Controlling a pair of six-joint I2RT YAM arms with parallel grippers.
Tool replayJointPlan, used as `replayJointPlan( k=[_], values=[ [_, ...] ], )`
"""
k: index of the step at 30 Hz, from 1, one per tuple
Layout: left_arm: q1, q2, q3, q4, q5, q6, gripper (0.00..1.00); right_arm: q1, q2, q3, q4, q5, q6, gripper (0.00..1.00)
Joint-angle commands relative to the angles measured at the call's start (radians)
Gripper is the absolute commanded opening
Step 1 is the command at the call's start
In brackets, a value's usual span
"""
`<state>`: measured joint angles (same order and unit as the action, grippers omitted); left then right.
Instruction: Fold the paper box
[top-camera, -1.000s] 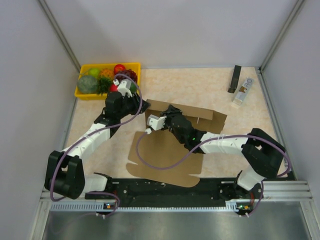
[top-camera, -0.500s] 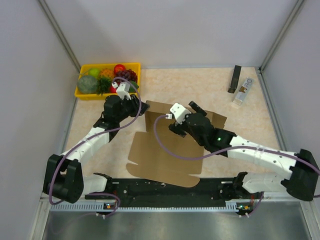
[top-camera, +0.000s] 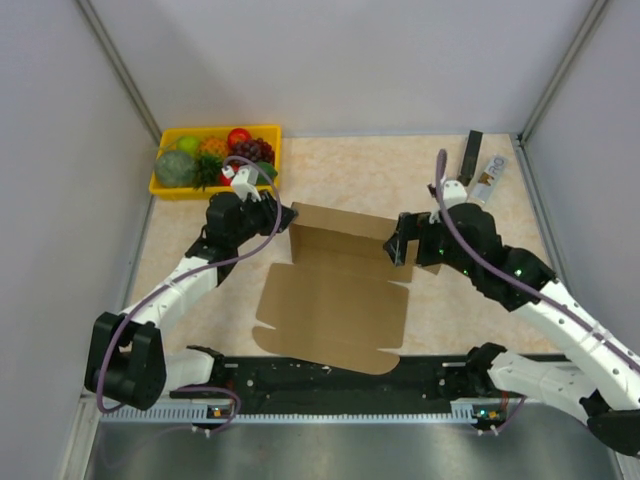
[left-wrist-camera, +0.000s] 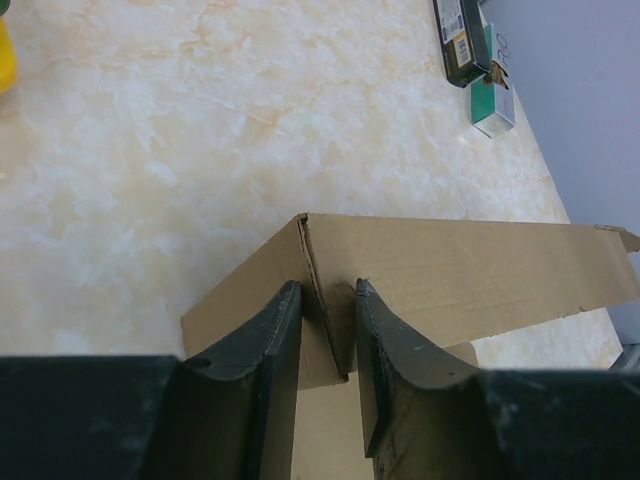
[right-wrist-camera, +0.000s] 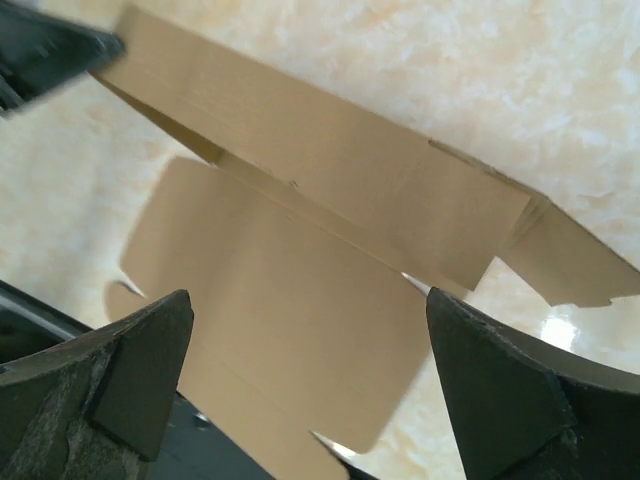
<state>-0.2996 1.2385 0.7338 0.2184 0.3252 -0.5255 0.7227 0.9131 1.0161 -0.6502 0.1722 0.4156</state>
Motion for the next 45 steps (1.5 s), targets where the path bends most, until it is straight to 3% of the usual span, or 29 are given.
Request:
replayJointPlan(
  k=[1, 5, 7, 10, 18, 27, 36, 40, 45],
  values=[
    [0.005, 0.004, -0.031, -0.060, 0.011, 0.009, 0.31, -0.063, 0.027, 0.128, -0.026, -0.091, 0.167, 0.99],
    [0.005, 0.007, -0.036, -0.053, 0.018, 0.002, 0.30, -0.118, 0.102, 0.165, -0.026, -0.126, 0.215, 0.88],
    [0.005, 0.006, -0.034, -0.056, 0.021, 0.005, 0.30, -0.123, 0.118, 0.164, -0.023, -0.096, 0.265, 0.75],
    [0.005, 0.003, -0.037, -0.060, 0.023, 0.010, 0.30, -0.155, 0.144, 0.142, -0.002, -0.111, 0.304, 0.68],
    [0.005, 0.007, -0.045, -0.056, 0.037, -0.001, 0.29, -0.241, 0.175, 0.027, 0.092, -0.227, 0.341, 0.66],
    [0.005, 0.004, -0.062, -0.050, 0.041, 0.002, 0.25, -0.258, 0.207, -0.023, 0.167, -0.250, 0.351, 0.64],
    [0.005, 0.016, -0.057, -0.050, 0.054, -0.004, 0.25, -0.293, 0.242, -0.079, 0.335, -0.376, 0.434, 0.62],
    [0.005, 0.026, -0.057, -0.050, 0.058, -0.004, 0.25, -0.327, 0.222, -0.125, 0.406, -0.424, 0.468, 0.53],
    [0.005, 0.026, -0.048, -0.059, 0.052, 0.007, 0.25, -0.356, 0.210, -0.181, 0.483, -0.487, 0.502, 0.33]
  ],
)
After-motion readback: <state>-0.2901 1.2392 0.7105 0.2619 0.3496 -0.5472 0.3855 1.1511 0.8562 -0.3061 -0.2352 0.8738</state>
